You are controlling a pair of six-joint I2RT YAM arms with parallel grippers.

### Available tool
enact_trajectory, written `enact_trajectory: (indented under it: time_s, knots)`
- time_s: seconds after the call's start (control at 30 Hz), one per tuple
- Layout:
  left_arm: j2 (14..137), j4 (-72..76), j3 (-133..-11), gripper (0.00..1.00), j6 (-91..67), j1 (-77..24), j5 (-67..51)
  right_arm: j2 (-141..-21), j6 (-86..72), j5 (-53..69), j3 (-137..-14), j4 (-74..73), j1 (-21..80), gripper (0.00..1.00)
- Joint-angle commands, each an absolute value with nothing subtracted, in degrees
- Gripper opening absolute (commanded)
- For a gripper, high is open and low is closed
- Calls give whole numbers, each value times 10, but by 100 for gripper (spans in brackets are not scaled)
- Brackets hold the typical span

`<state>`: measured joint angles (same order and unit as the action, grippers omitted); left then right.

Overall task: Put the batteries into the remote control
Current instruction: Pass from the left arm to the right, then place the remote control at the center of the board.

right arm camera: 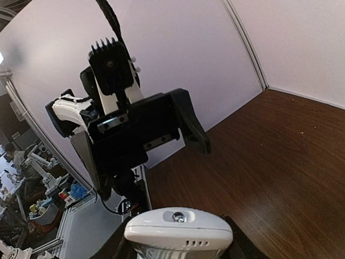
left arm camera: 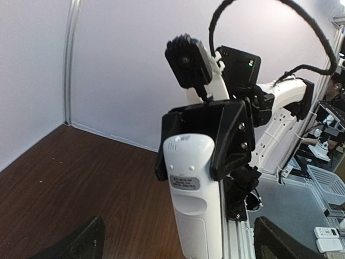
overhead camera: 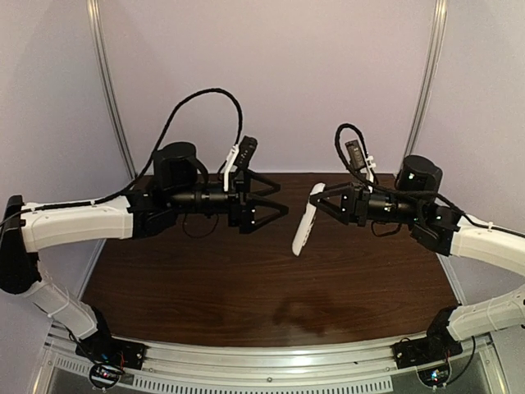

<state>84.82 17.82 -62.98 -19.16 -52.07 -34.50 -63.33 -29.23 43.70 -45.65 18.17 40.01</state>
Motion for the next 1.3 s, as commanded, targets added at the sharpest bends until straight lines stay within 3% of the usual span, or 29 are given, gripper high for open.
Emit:
enact_trajectory:
  time_s: [0.0, 0.47, 0.83, 1.27]
  knots:
    - [795, 150, -603, 97, -167, -494, -244, -655, -230, 374, -507, -10, 402, 19]
    - [768, 52, -552, 97, -215, -432, -66, -815, -158, 259, -637, -268, 417, 16]
    - [774, 72, -521, 97, -212, -427, -56, -957, -83, 188, -769, -436, 454, 18]
    - [752, 80, -461, 97, -258, -382, -46, -1086, -58, 145, -847, -483, 485, 20]
